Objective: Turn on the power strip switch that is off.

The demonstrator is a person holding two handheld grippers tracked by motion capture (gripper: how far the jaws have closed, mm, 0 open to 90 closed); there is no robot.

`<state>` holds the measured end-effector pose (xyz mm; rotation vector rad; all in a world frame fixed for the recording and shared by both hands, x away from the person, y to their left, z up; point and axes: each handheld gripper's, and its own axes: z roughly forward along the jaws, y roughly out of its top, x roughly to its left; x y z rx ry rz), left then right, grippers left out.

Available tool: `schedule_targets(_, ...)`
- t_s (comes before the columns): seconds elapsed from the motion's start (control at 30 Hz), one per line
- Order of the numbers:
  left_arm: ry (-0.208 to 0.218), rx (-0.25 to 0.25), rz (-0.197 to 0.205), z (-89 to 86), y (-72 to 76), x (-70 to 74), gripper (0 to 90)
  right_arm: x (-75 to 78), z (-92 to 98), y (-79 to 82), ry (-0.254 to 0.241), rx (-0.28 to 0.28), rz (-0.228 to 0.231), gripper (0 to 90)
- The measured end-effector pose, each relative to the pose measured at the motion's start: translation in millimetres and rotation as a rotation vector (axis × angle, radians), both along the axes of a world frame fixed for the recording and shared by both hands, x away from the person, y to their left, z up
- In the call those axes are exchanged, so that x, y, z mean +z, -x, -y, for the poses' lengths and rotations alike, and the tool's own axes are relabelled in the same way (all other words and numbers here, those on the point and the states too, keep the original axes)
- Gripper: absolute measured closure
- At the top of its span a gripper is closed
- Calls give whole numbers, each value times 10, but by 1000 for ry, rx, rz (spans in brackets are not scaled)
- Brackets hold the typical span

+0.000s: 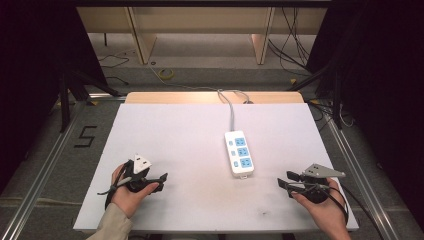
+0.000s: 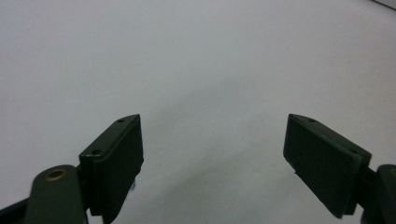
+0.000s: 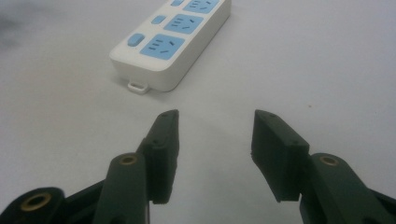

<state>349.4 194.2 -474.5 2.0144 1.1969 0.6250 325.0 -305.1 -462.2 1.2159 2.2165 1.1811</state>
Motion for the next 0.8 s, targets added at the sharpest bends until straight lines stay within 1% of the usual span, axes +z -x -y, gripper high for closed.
schedule_targets(0.13, 8, 7, -1, -10, 5, -7, 206, 4, -10, -8, 0, -3, -5, 519)
schedule_targets(0.23, 8, 7, 1, -5, 6, -6, 207, 23, -14, -3, -1, -3, 0, 519)
schedule_targets(0.37, 4, 2, 3, 0, 8, -4, 211, 51, -25, -1, -4, 0, 4, 541)
schedule_targets(0.4, 4, 3, 0, -1, 8, -5, 212, 60, -25, -2, -2, 3, 2, 558)
schedule_targets(0.47, 9, 2, -3, -1, 5, -11, 213, 77, -25, 0, -2, -1, 16, 598)
schedule_targets(0.53, 13, 3, -8, 1, -1, -21, 214, 101, -21, 1, 2, -6, 16, 618)
schedule_targets(0.63, 11, 0, -9, 1, 1, -23, 215, 127, -14, 0, 8, -13, 19, 671)
schedule_targets(0.8, 11, -1, -7, 3, 3, -20, 221, 183, -24, 0, 42, -4, -8, 828)
